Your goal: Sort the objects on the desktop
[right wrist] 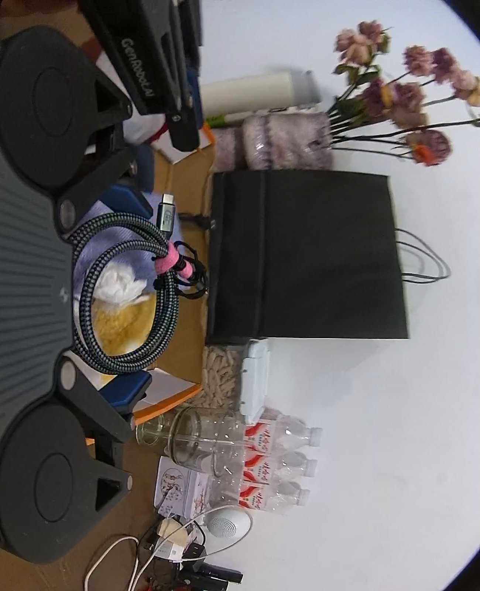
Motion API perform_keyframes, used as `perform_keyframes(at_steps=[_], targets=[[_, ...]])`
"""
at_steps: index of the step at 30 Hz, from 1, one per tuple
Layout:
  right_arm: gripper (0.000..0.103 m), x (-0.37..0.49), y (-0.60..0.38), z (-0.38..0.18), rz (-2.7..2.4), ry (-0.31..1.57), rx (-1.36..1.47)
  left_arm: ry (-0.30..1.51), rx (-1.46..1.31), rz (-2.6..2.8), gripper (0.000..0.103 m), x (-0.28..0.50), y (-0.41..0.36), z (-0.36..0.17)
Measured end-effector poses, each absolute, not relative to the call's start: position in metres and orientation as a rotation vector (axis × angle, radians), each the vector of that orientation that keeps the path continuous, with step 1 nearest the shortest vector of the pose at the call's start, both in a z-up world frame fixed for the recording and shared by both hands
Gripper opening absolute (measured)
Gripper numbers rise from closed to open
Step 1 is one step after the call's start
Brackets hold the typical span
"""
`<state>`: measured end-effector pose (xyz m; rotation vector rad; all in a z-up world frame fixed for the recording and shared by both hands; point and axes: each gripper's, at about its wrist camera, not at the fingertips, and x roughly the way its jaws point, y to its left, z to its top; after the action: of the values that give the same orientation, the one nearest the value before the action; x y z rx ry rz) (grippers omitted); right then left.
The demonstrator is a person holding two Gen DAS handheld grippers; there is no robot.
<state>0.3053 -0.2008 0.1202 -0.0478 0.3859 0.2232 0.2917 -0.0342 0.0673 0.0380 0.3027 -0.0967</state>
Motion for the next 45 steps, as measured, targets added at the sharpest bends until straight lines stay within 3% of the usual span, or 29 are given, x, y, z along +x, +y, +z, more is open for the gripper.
perform_keyframes(at_steps=[11, 13, 15, 17, 19, 20, 45], targets=[[0.088, 0.320, -0.204, 0.107, 0.225, 0.424, -0.082, 0.326, 0.074, -0.082, 0.016, 0.305, -0.032, 0.054], [0.088, 0.318, -0.206, 0.108, 0.225, 0.421, -0.070, 0.318, 0.073, -0.078, 0.026, 0.303, -0.032, 0.055], [0.091, 0.314, -0.207, 0.110, 0.223, 0.402, -0.063, 0.302, 0.065, -0.054, 0.064, 0.300, -0.031, 0.056], [0.096, 0.311, -0.208, 0.112, 0.218, 0.387, -0.067, 0.280, 0.052, -0.024, 0.086, 0.297, -0.028, 0.059], [0.100, 0.309, -0.209, 0.115, 0.235, 0.381, -0.057, 0.261, 0.035, -0.004, 0.091, 0.293, -0.026, 0.063], [0.100, 0.308, -0.209, 0.116, 0.241, 0.379, -0.054, 0.250, 0.029, -0.003, 0.102, 0.291, -0.025, 0.065], [0.101, 0.253, -0.215, 0.120, 0.209, 0.305, -0.113, 0.208, 0.006, 0.033, 0.103, 0.237, -0.015, 0.059]])
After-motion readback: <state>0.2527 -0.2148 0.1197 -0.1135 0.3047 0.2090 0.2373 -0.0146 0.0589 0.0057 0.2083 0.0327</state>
